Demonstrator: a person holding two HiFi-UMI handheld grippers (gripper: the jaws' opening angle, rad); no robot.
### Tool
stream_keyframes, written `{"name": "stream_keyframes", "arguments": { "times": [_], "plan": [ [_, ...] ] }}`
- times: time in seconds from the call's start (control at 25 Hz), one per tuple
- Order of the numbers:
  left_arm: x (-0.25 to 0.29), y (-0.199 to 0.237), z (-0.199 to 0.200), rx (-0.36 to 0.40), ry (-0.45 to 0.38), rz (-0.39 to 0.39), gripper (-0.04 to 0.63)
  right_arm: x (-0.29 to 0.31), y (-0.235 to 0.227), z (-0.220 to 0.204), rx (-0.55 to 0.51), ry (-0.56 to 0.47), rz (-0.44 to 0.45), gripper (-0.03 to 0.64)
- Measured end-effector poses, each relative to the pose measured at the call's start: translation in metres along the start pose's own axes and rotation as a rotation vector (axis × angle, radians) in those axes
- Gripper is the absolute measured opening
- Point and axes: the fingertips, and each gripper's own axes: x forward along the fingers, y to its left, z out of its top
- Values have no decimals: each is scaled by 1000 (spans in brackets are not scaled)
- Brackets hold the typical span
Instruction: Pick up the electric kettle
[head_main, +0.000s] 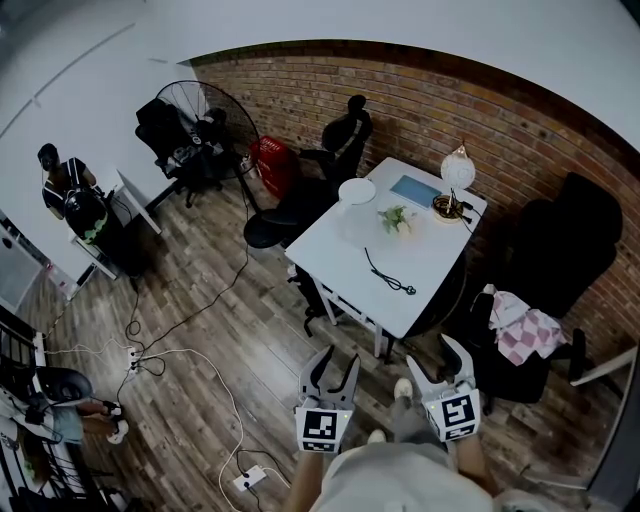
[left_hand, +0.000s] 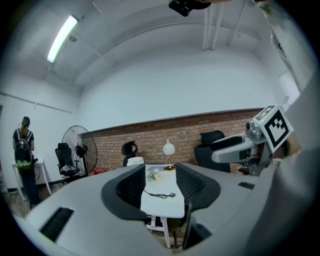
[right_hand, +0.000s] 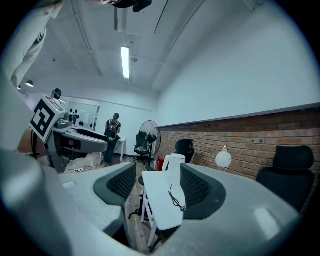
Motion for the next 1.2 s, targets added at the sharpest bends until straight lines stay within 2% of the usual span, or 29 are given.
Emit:
{"name": "stream_keyframes", "arguments": {
  "times": [0.2,0.56,0.68,1.0,1.2],
  "plan": [
    [12,0,2,6,4,-1,189,7,-10,-1,13,7,-8,279],
    [42,7,-1,9,10,12,189,34,-29,3,-10,-50,21,279],
    [58,11,3,27,-20,16,189,48,-40,-1,-9,-48,28,279],
    [112,25,0,2,33,50,189,93,-77,-4,31,-9,56,279],
    [144,34,4,-3,39,72,189,121,-99,-3,36,7,81,279]
  ]
}}
